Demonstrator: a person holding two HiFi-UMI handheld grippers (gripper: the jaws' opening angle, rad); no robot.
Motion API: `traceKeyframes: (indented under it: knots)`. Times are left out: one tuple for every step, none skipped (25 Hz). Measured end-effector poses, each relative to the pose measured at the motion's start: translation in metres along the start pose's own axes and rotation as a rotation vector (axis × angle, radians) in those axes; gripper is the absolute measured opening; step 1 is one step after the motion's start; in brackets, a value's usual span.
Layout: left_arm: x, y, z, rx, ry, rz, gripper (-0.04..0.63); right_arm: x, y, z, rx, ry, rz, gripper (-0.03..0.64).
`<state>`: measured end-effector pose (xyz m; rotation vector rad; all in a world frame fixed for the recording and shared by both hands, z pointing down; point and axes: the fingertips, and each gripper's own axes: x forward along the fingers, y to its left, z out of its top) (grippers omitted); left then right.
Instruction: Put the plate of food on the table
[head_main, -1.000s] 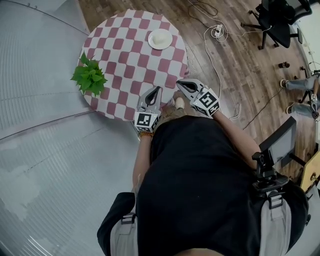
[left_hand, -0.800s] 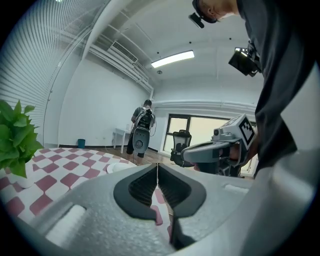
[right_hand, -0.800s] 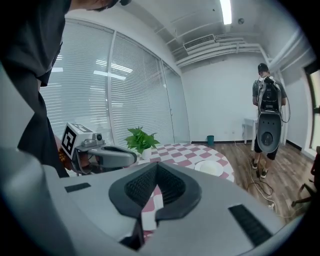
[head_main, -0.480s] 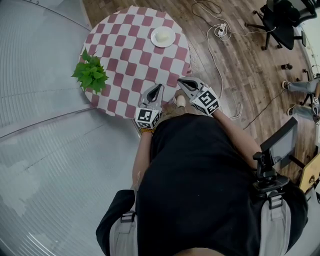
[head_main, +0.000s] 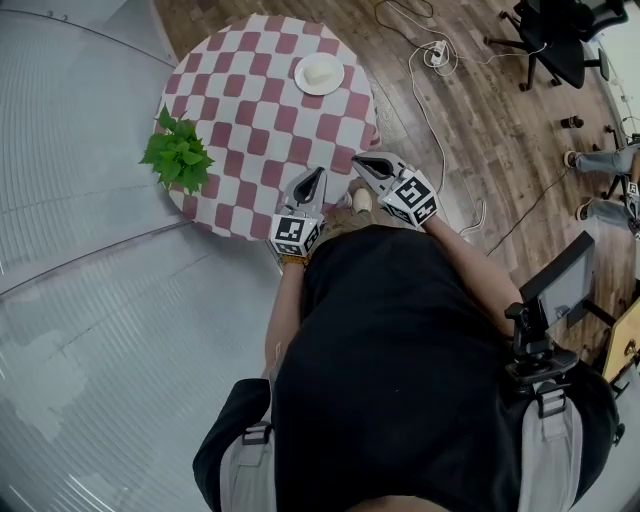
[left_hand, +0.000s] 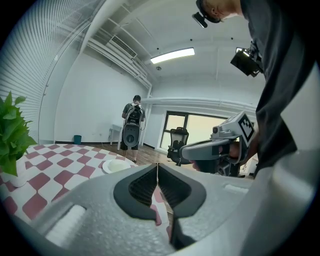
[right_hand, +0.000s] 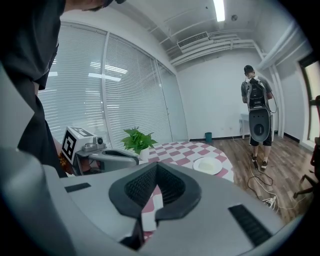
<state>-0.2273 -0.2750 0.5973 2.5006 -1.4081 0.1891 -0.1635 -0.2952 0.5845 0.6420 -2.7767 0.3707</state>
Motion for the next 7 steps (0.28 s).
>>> traceKeyframes:
  knots:
    - [0.001,0.0003,-0.0012,-0.003,0.002,-0.002,0.012,-0.0002,-0.0002,-0.0006,0.003,0.002,0.0,0.008]
    - [0.0019,0.0005,-0.0026,-0.006,0.004,-0.003,0.012,-0.0004,-0.0004,-0.0015,0.007,0.005,0.001,0.008]
    - [0.0024,0.0008,-0.0041,-0.009,0.007,-0.005,0.012,-0.0005,-0.0004,-0.0023,0.009,0.008,0.0,0.008]
    - [0.0026,0.0012,-0.0055,-0.011,0.009,-0.006,0.012,-0.0005,-0.0004,-0.0032,0.01,0.011,0.0,0.008]
    - [0.0027,0.0018,-0.0065,-0.013,0.011,-0.008,0.012,-0.0002,-0.0004,-0.0039,0.012,0.013,-0.001,0.008]
    - [0.0029,0.0025,-0.0072,-0.014,0.013,-0.01,0.012,0.0001,-0.0006,-0.0045,0.013,0.014,-0.002,0.008]
    - [0.0031,0.0033,-0.0078,-0.015,0.014,-0.011,0.012,0.0004,-0.0008,-0.0051,0.015,0.016,-0.003,0.008]
